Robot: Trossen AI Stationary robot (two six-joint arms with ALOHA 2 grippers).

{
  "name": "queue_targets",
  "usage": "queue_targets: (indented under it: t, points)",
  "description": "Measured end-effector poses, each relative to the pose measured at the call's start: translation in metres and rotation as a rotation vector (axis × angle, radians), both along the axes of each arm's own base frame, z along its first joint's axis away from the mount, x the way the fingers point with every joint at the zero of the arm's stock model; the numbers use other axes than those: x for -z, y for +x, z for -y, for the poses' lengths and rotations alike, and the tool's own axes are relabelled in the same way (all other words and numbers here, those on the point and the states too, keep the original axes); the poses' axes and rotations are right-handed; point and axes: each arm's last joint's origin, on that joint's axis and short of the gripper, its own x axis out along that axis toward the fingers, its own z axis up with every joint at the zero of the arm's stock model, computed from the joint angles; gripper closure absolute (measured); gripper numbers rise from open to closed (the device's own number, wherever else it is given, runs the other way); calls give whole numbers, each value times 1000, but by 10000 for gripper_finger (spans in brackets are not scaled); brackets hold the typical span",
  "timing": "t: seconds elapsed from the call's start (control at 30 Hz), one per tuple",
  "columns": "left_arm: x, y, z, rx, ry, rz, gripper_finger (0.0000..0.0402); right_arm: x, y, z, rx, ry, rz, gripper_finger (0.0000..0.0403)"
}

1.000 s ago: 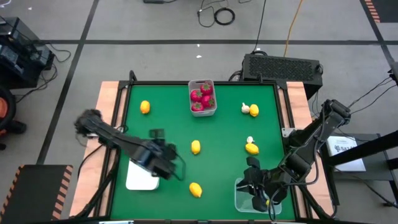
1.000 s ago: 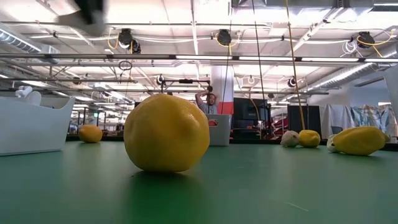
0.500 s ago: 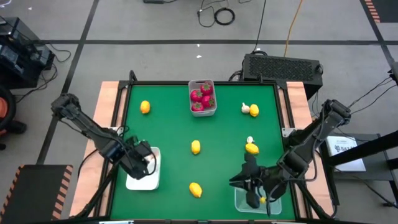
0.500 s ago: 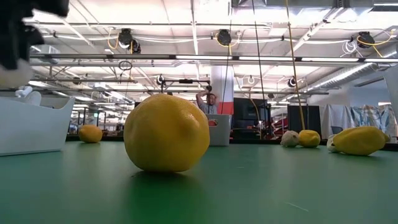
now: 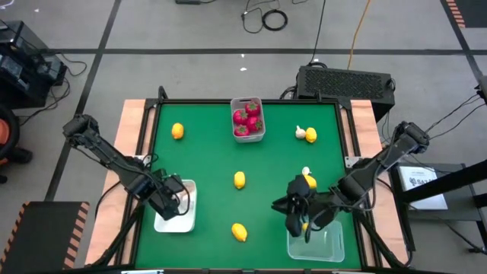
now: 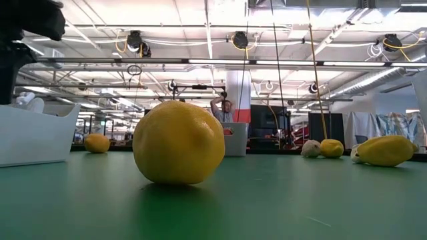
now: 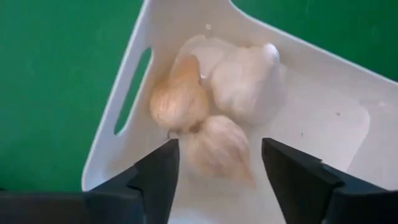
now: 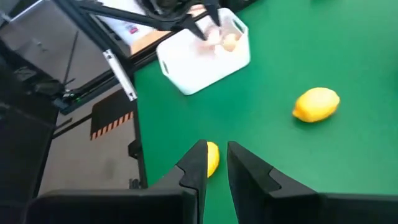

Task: Sort produce into baskets
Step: Put the garlic into the white bin

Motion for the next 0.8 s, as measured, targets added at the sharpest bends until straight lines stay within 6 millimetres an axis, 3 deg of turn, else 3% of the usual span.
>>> queue_targets:
  t: [0.2,0.4,0.63,0.8]
  points:
    - [-2,0,3,42,-67,-39,125,6,3,13,81,25,-67,351]
    - [-17,10,1,24,-64,32,119,15,4,36,167,26,-202,351]
    - [-47,43,-12,-86,-1,323,119,21,6,91,136,-89,-429,351]
    - [-61,71,-31,-152,33,532,119,20,12,140,67,-313,-504,351]
